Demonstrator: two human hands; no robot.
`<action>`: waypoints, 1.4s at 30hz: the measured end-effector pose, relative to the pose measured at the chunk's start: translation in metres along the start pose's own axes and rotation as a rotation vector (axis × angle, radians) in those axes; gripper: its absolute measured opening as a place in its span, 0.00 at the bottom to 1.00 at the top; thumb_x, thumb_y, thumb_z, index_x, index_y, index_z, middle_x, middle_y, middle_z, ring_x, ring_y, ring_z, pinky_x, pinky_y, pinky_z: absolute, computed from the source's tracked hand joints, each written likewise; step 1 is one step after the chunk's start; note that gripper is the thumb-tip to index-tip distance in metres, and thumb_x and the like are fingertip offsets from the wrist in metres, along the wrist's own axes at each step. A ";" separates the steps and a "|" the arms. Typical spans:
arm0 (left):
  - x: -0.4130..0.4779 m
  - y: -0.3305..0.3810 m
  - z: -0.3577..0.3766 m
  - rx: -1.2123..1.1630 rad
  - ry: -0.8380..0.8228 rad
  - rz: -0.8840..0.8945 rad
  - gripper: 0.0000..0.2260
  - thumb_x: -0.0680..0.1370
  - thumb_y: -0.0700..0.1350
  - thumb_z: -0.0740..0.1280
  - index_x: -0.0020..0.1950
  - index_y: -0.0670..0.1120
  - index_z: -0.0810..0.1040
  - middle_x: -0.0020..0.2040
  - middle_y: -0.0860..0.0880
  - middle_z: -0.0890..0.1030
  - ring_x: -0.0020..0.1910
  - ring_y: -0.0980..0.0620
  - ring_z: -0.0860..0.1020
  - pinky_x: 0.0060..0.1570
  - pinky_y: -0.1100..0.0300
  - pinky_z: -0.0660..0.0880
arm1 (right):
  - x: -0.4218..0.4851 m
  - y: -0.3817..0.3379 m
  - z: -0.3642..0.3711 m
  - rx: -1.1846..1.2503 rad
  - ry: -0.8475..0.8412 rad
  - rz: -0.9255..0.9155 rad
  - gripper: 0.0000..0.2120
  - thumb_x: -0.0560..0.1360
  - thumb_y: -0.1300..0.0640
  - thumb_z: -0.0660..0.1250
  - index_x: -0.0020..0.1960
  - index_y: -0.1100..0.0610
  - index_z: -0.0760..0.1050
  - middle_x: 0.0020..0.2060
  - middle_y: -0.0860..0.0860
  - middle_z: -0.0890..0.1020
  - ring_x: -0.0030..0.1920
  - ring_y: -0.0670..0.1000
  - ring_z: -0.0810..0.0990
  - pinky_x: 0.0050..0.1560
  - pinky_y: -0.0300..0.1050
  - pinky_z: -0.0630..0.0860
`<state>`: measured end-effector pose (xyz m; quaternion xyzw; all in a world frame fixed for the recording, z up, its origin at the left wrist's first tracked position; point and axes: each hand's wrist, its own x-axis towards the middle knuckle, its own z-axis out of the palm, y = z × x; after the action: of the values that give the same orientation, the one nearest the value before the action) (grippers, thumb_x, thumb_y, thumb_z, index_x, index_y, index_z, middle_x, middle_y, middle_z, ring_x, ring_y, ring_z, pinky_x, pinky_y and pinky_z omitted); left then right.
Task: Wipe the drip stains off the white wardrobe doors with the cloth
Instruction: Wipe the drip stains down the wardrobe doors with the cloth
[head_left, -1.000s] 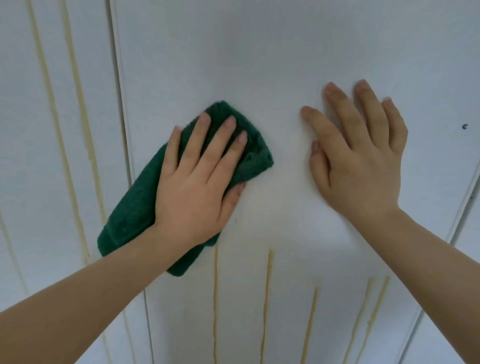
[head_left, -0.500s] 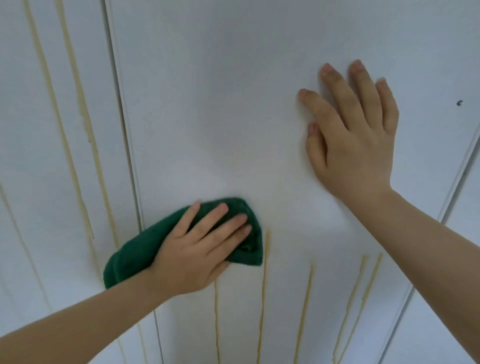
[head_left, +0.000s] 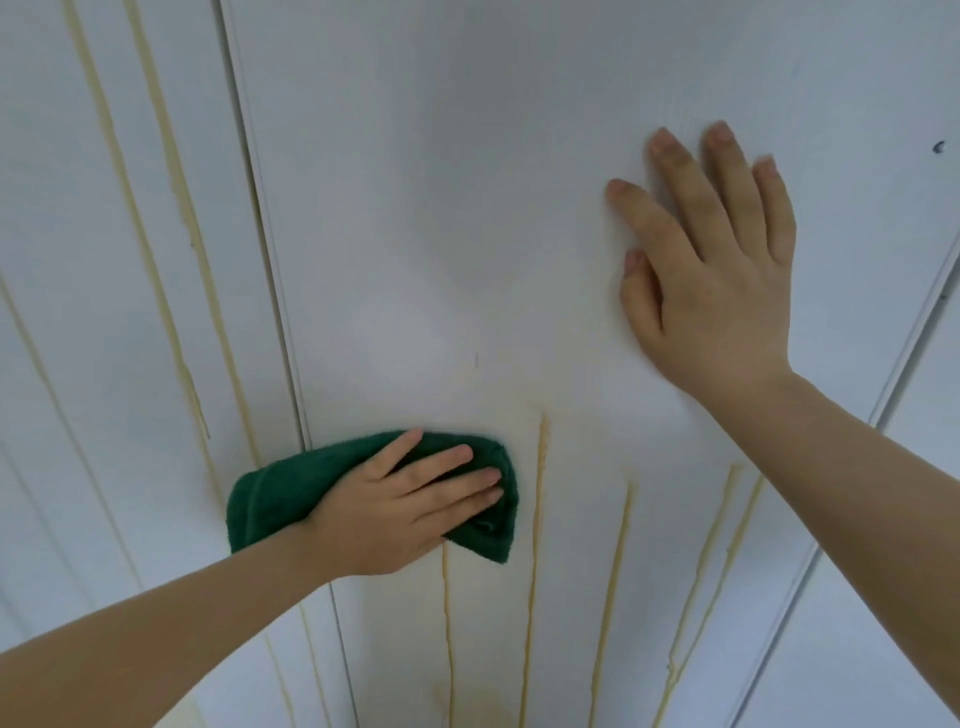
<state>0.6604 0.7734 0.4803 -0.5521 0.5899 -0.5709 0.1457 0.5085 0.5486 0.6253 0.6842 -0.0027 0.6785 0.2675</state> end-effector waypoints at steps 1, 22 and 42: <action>-0.001 -0.008 -0.002 0.003 0.016 0.024 0.20 0.81 0.50 0.50 0.72 0.49 0.61 0.69 0.52 0.65 0.73 0.46 0.55 0.72 0.45 0.49 | -0.001 0.000 -0.001 0.004 -0.006 -0.001 0.16 0.78 0.60 0.57 0.64 0.57 0.72 0.66 0.59 0.73 0.68 0.62 0.66 0.70 0.56 0.57; 0.067 -0.040 -0.017 -0.045 0.287 -0.455 0.21 0.78 0.50 0.58 0.70 0.44 0.66 0.69 0.44 0.67 0.70 0.41 0.61 0.70 0.40 0.55 | -0.003 0.001 -0.004 0.050 -0.043 -0.014 0.15 0.78 0.60 0.57 0.64 0.57 0.71 0.66 0.60 0.73 0.68 0.62 0.66 0.71 0.56 0.56; 0.042 0.006 -0.011 -0.078 0.060 0.043 0.20 0.81 0.50 0.52 0.71 0.46 0.64 0.69 0.50 0.69 0.70 0.46 0.63 0.72 0.44 0.51 | -0.052 0.010 -0.040 0.043 -0.191 0.081 0.17 0.74 0.61 0.61 0.62 0.57 0.72 0.66 0.59 0.72 0.69 0.60 0.65 0.67 0.58 0.57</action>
<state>0.6337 0.7430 0.4978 -0.5273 0.6275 -0.5605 0.1186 0.4636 0.5362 0.5779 0.7506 -0.0413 0.6205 0.2235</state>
